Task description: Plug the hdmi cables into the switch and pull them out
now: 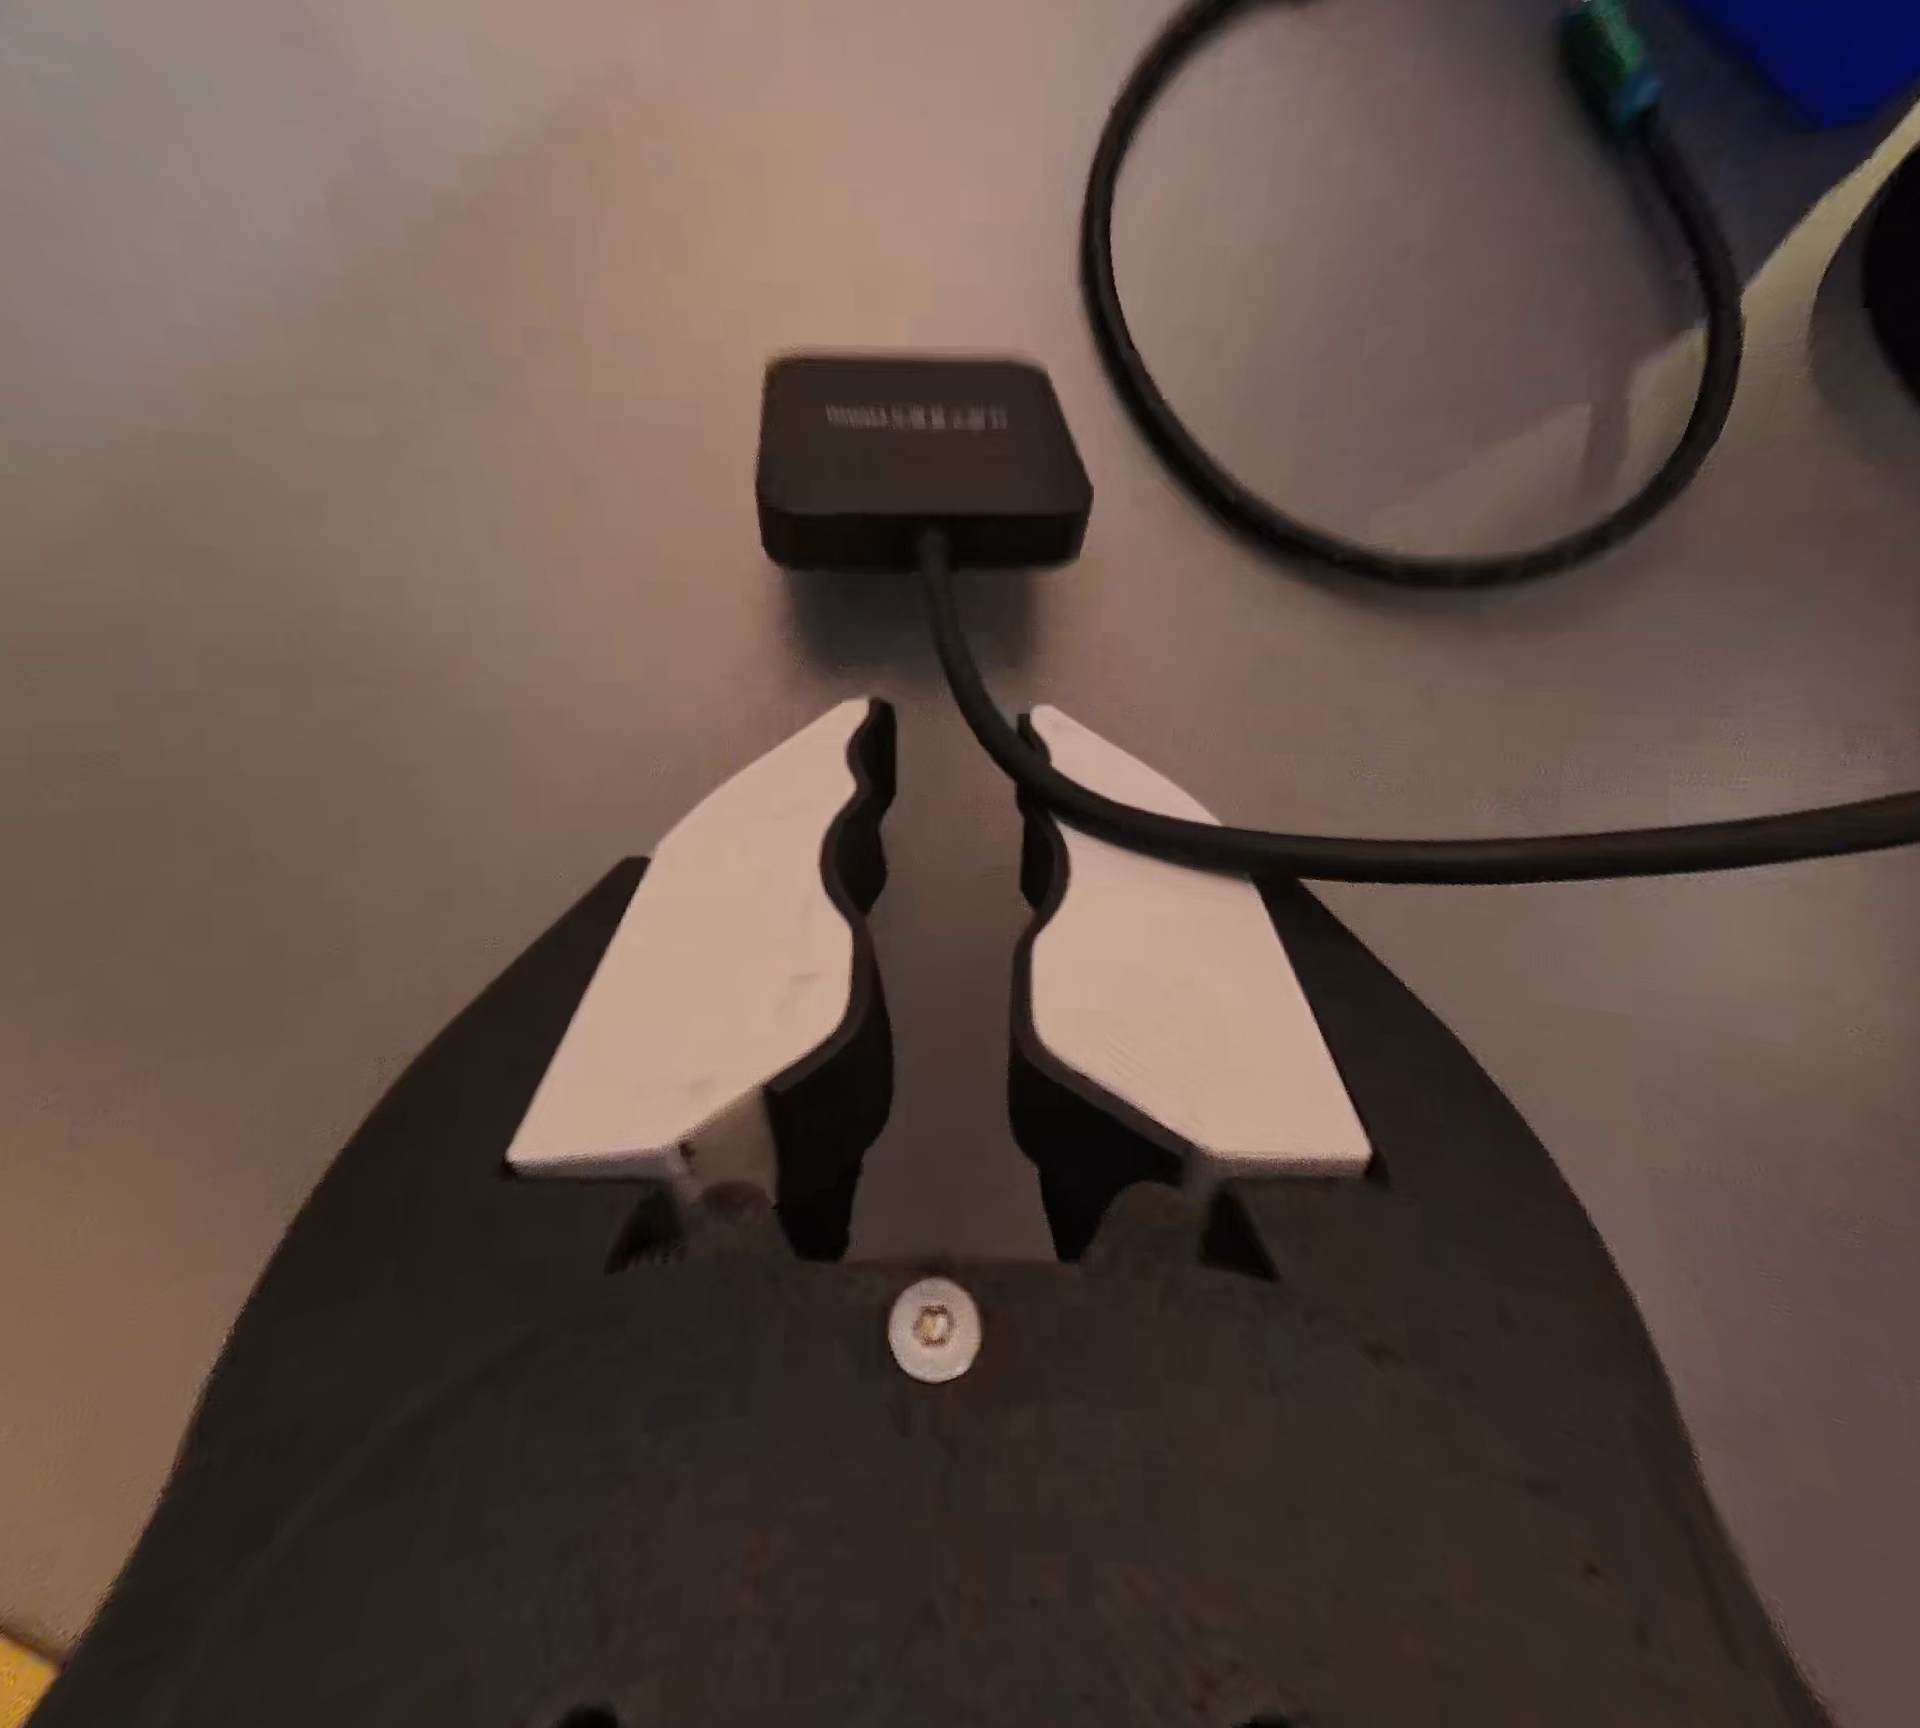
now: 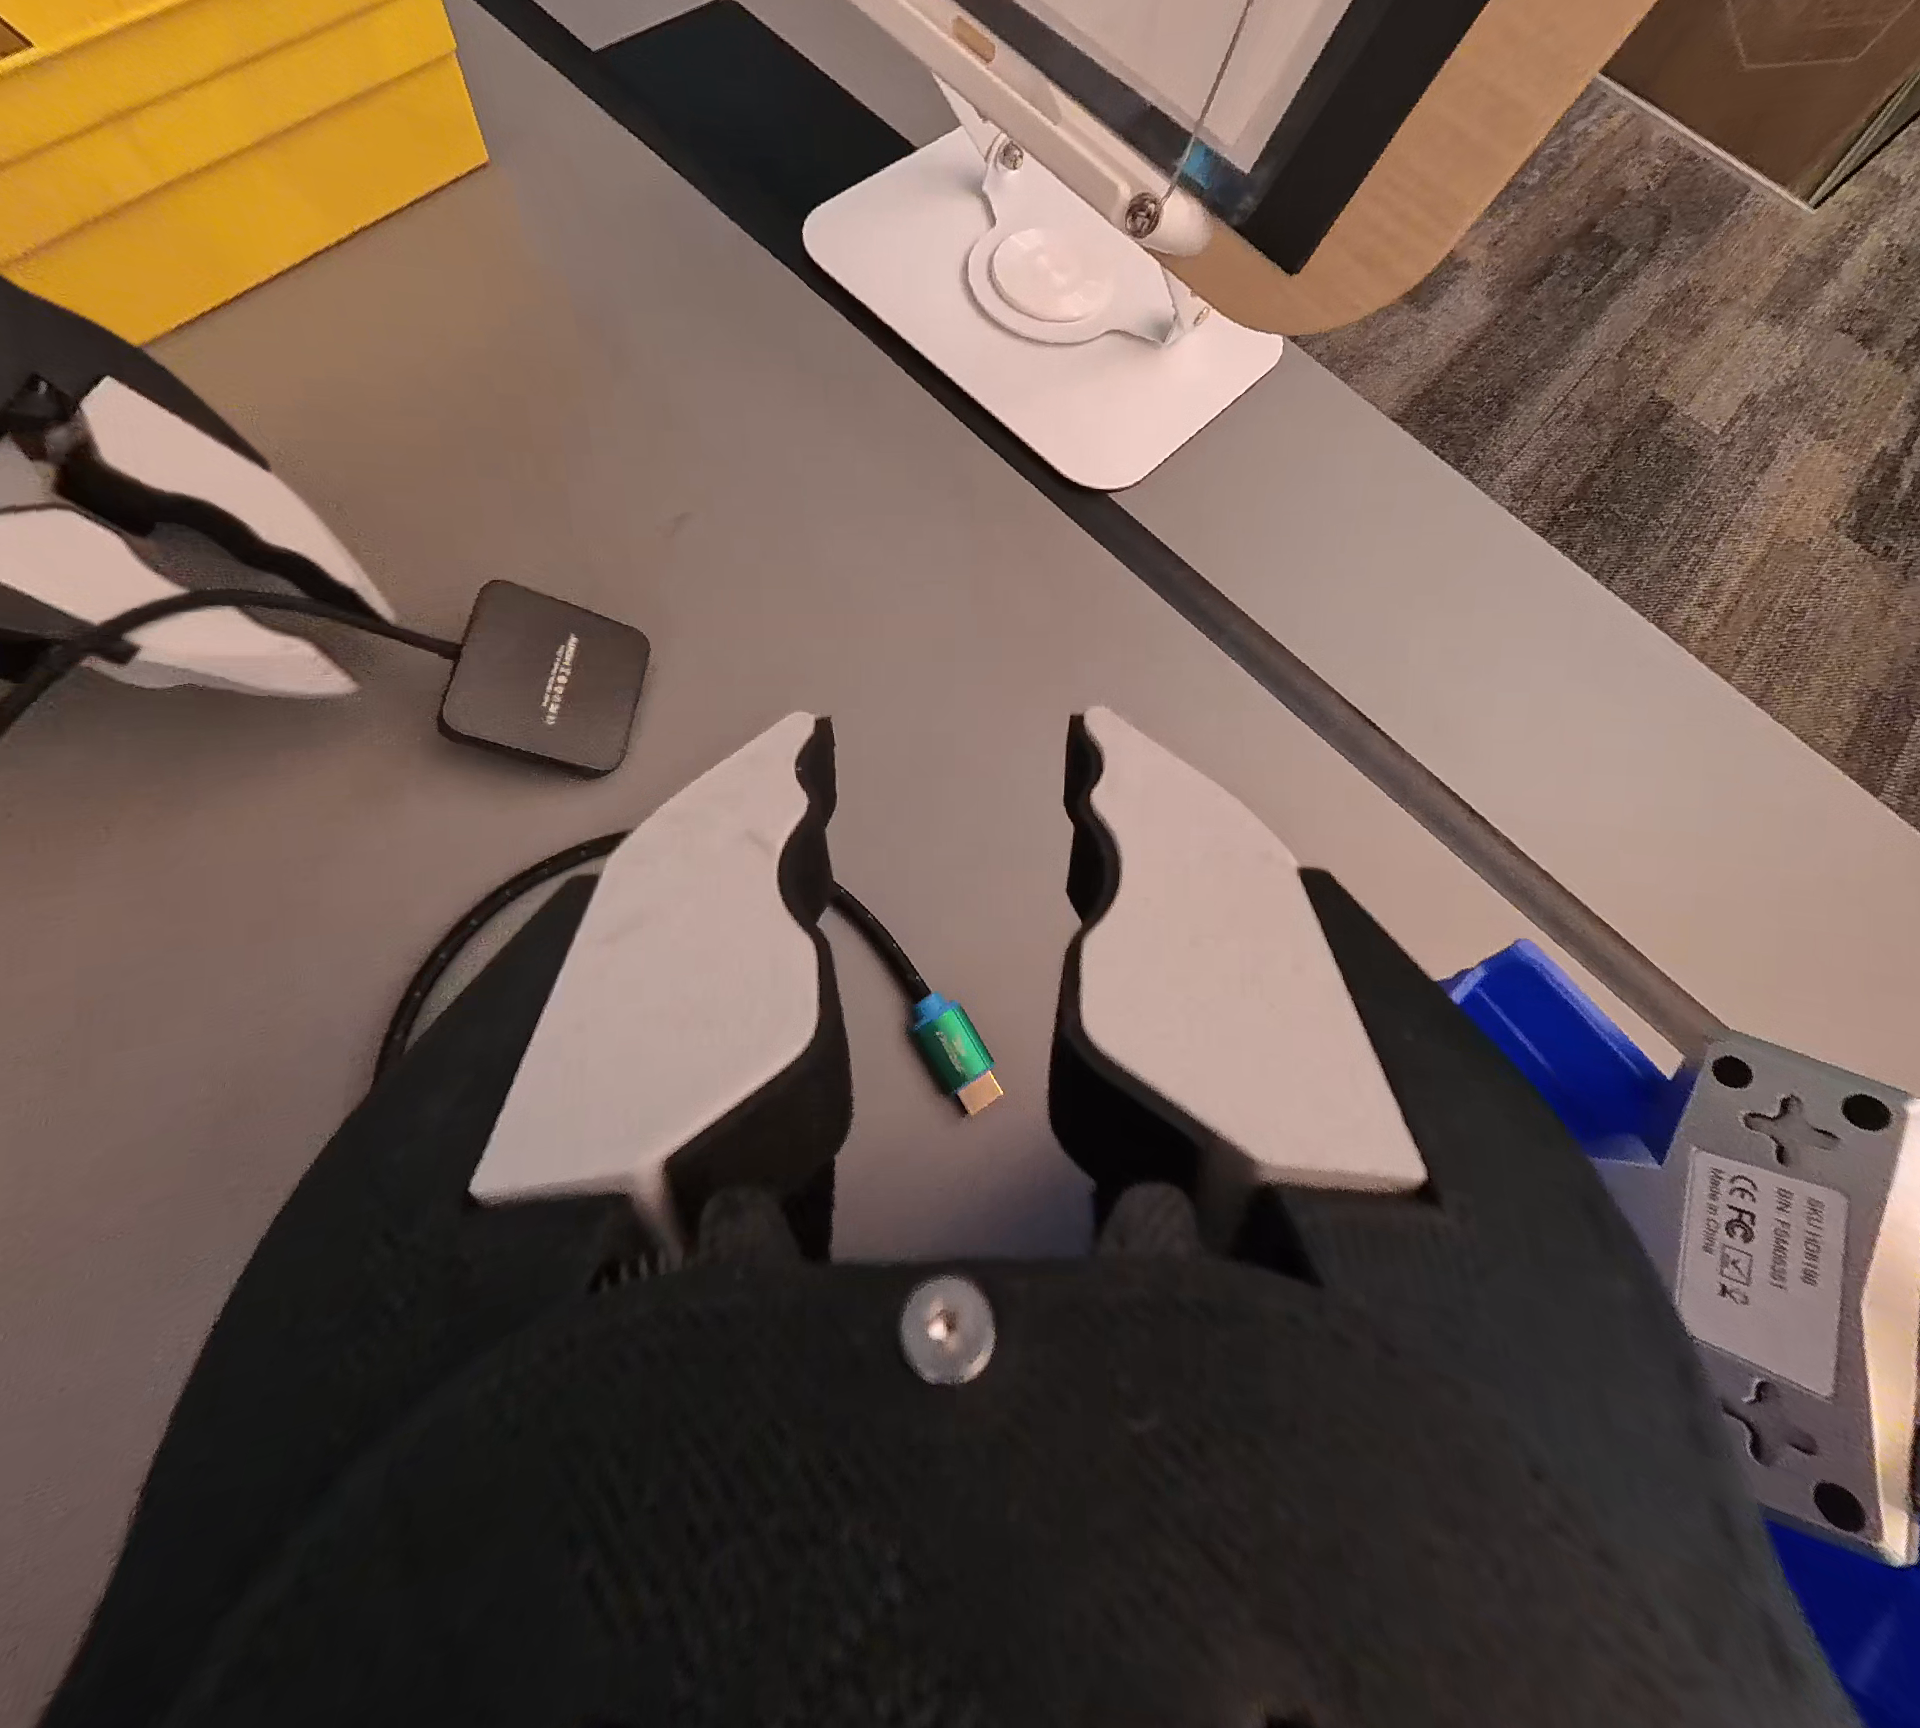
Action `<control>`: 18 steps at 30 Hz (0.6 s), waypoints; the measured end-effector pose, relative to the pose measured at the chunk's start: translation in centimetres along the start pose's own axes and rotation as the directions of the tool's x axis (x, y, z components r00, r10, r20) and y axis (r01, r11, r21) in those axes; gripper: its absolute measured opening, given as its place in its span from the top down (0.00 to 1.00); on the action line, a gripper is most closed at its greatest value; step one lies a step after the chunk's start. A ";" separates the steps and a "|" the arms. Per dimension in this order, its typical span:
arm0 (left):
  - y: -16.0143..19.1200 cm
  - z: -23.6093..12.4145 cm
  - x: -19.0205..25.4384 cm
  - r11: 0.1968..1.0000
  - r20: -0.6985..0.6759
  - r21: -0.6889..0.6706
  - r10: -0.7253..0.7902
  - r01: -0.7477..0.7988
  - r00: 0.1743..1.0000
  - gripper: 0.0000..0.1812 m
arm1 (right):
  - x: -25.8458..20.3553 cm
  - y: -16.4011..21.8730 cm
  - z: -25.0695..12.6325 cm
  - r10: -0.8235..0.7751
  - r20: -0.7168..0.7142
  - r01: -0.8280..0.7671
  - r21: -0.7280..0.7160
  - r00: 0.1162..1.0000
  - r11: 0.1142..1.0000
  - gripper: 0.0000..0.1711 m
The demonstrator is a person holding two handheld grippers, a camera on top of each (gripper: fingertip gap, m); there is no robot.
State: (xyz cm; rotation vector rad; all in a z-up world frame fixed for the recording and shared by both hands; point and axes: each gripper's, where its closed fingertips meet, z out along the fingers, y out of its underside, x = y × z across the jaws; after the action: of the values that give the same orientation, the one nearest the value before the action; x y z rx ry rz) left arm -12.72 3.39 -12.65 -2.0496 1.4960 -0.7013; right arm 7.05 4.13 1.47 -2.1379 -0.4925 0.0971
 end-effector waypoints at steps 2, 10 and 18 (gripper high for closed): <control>2.5 0.0 0.5 0.993 -0.031 -0.120 -0.003 -0.001 1.000 0.83 | 0.1 0.1 0.0 -0.004 -0.008 0.004 -0.009 1.000 1.000 0.75; 5.9 -3.4 0.7 0.922 0.089 -0.384 0.095 -0.054 0.991 0.85 | 1.4 0.1 -0.7 -0.018 -0.078 0.017 -0.012 0.997 1.000 0.74; -6.8 1.2 4.3 0.947 0.188 -0.066 0.321 -0.314 0.928 0.74 | 2.7 -3.0 -7.3 0.006 -0.192 0.029 0.179 0.981 0.983 0.75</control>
State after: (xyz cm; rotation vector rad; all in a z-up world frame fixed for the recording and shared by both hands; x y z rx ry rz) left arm -6.03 1.19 -8.52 -1.7802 1.6772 -0.3360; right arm 10.44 1.07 8.42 -1.9419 -0.3680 -0.0684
